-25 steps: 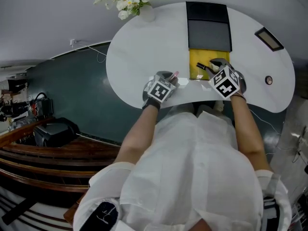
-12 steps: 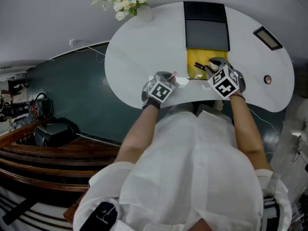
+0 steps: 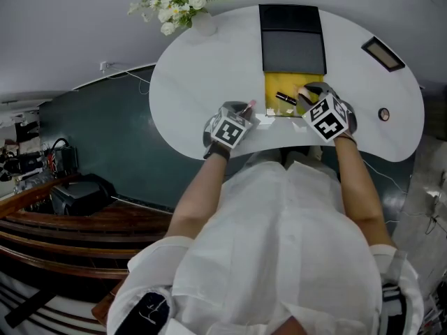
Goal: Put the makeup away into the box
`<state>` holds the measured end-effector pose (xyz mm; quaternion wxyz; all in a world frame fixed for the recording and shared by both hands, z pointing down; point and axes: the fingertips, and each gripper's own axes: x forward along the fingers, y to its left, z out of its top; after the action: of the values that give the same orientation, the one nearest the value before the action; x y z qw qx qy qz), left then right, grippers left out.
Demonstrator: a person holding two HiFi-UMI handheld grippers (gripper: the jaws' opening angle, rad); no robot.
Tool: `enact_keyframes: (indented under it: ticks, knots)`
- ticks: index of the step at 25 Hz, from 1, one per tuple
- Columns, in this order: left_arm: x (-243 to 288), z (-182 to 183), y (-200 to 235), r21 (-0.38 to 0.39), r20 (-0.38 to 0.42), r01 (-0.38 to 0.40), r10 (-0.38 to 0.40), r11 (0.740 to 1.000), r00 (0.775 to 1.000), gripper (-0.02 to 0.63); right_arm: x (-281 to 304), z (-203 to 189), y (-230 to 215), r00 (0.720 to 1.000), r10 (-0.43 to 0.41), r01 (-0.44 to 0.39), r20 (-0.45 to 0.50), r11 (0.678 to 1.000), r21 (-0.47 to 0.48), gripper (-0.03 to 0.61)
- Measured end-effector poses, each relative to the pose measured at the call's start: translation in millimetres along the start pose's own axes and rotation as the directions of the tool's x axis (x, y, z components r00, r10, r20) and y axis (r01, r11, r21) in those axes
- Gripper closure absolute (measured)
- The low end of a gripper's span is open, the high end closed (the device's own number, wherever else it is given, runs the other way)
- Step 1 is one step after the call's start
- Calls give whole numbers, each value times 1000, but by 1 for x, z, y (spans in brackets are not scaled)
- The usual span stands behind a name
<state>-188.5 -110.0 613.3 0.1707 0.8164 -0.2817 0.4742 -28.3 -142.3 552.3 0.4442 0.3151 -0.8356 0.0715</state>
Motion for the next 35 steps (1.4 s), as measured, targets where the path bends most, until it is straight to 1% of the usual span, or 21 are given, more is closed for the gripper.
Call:
enact_keyframes:
  ticks: [3,6,9,11,14,16,20,25,27,30,35]
  knots:
    - [-9,38,-3,20,65,-14,13,1000,998,552,-5,-4,-7,1000,-6,6,3,1000,8,474]
    - [-14,73,-8,57,106,-31,25,998,994,552,-11,-8,-14,1000,-13,13,8,1000,18,474]
    - [-12,102,-20,96,122,-17,5,995,993,552,-20,-13,-22,1000,-21,21,13,999,33,474]
    - [-5,115,-29,127,105,3,-16,992,994,552,-26,-17,-29,1000,-28,27,14,999,44,474]
    - [12,126,-41,174,61,31,-42,984,997,552,-36,-24,-38,999,-41,40,15,997,60,474]
    - [22,130,-48,192,35,44,-51,980,998,552,-43,-30,-44,999,-49,48,16,996,71,474]
    - [40,134,-58,207,-11,63,-62,976,998,552,-56,-45,-55,998,-62,60,14,994,93,474]
    - [57,135,-62,211,-50,61,-51,976,997,552,-69,-65,-65,997,-72,70,8,990,122,474]
    - [60,136,-64,202,-57,58,-47,978,997,547,-73,-73,-69,997,-75,73,6,989,131,474]
    - [60,140,-65,185,-52,51,-42,981,998,515,-78,-81,-75,997,-80,78,10,987,139,474]
    - [51,157,-69,171,-10,33,-32,985,999,512,-87,-88,-85,996,-88,85,20,986,143,474]
